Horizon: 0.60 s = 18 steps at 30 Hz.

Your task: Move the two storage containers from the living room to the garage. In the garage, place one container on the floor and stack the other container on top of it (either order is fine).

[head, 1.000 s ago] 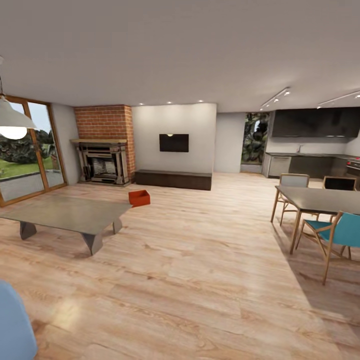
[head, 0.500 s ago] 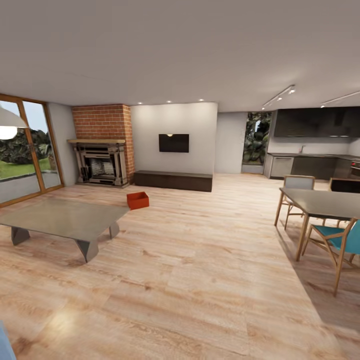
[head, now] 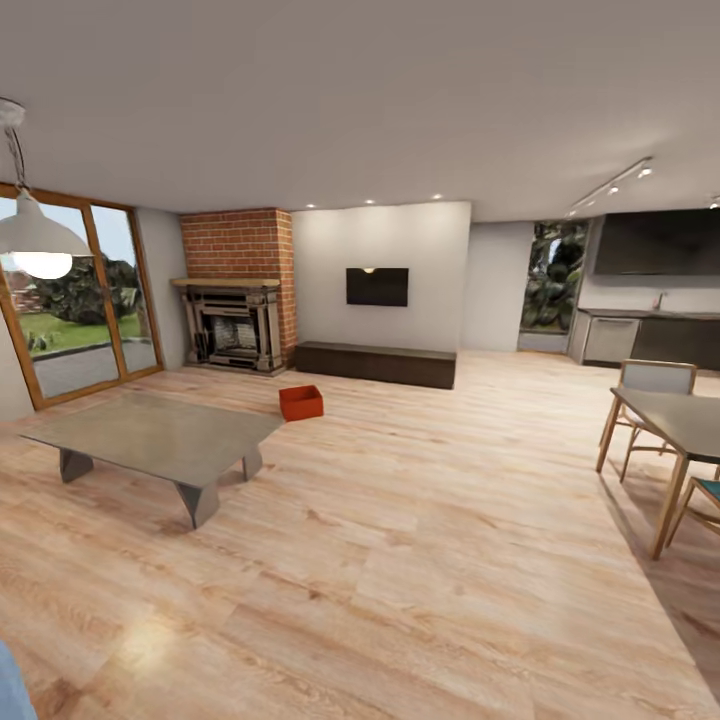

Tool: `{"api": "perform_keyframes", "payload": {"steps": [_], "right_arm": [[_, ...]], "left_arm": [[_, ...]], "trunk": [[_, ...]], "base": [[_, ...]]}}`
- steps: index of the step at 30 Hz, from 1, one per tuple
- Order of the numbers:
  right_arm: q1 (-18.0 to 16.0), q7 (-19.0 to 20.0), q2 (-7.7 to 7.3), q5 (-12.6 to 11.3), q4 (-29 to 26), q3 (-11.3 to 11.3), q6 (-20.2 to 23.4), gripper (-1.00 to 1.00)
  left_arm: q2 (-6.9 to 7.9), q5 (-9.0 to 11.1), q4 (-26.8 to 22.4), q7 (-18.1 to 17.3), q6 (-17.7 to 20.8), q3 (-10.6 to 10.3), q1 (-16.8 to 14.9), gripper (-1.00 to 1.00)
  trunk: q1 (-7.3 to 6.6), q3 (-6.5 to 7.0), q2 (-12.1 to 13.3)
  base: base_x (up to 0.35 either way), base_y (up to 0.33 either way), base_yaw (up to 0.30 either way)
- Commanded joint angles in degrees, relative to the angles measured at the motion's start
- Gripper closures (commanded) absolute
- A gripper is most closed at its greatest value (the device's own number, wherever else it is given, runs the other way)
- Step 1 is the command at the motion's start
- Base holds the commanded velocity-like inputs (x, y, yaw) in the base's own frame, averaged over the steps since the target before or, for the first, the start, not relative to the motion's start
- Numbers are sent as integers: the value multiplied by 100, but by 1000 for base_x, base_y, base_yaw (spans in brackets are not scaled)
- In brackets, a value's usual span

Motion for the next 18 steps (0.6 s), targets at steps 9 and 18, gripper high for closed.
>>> {"api": "perform_keyframes", "payload": {"steps": [9,18], "right_arm": [[-6,10,-2,-33,14,48,-47,-100],[-6,9,-17,-32,14,48,-47,-100]], "left_arm": [[-2,40,6,7,-24,-49,-5,-100],[-2,42,5,7,-24,-49,-5,-100]], "trunk": [[4,-8,-5],[4,-8,-5]], "base": [[322,0,117],[322,0,5]]}}
